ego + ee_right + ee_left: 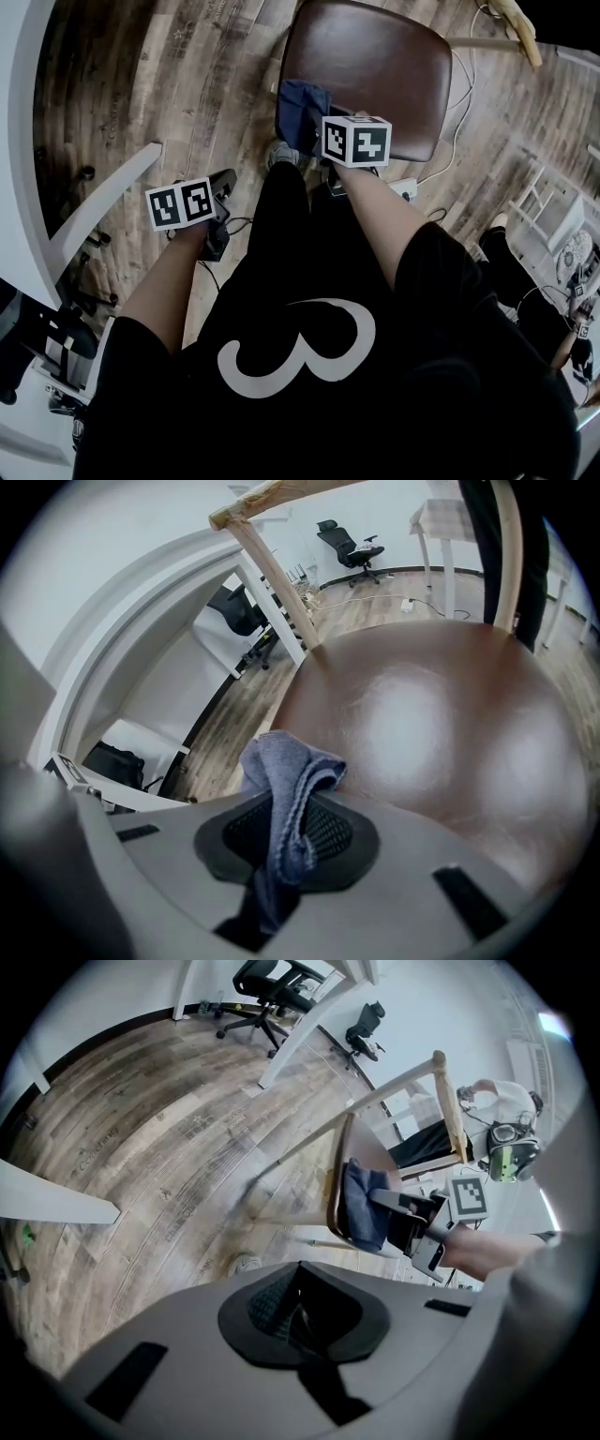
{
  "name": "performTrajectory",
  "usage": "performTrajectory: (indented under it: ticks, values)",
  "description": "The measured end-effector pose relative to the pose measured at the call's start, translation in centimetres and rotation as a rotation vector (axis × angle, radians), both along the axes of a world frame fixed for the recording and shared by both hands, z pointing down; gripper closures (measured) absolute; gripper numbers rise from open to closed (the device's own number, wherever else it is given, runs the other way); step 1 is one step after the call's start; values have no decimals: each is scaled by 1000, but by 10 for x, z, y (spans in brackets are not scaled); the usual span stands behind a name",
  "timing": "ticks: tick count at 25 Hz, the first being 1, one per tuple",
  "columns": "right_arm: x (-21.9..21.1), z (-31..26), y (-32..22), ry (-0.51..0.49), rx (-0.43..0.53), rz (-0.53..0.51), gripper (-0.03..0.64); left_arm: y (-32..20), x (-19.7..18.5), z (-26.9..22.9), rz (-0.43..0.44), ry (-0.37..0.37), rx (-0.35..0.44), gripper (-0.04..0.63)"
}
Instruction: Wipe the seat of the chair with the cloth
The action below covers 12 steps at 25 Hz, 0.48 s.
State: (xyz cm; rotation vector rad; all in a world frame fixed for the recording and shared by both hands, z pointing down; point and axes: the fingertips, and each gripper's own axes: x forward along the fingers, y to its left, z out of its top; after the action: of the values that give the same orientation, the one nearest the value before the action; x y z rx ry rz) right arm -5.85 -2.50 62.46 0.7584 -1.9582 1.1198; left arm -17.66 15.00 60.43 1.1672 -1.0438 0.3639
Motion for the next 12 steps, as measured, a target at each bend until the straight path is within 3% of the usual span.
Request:
performTrajectory:
  ticks: [12]
  values:
    - [65, 4, -14, 45, 24, 31, 561, -5, 32, -3, 28, -10, -1, 583]
